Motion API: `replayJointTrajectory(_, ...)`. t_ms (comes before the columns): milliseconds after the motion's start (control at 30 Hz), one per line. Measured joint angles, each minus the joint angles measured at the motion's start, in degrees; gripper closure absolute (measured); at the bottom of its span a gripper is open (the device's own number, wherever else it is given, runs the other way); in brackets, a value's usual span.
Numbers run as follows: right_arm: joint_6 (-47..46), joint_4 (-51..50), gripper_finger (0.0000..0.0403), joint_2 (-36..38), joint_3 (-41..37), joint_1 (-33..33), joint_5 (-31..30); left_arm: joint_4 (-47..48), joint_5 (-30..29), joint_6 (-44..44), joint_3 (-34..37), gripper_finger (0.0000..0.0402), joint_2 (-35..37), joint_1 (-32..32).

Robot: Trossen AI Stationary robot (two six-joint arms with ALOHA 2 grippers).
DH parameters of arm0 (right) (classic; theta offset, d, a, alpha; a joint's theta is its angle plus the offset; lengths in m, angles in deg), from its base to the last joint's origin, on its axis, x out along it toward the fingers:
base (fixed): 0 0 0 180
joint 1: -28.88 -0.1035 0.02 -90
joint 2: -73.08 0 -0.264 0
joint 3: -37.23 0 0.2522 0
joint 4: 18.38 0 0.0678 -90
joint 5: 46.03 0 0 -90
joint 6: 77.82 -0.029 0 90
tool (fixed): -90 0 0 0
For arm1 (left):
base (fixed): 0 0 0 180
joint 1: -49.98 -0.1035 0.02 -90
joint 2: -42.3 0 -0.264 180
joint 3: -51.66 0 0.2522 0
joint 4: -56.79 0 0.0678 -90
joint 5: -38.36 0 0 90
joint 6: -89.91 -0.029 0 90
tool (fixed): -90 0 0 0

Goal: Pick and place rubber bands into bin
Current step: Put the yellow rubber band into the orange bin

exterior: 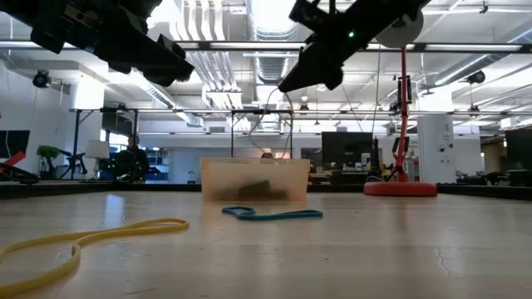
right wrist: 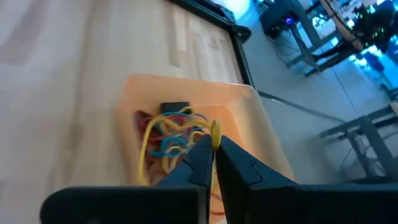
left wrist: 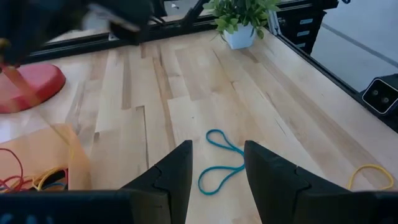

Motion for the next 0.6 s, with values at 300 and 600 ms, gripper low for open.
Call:
replayJointTrajectory(300,-1.16,4.47,0.0394,0.0,-0.15,10.4,9.96,0.01,-0.01,-0.11,0.0,0.0272,0.0,-0.04)
replayJointTrajectory(600,-5.18,4.59,0.0394,0.0,-0.68,14.14,14.61,-0.14,0.0,-0.22,0.0,0.0272,0.0,-0.04)
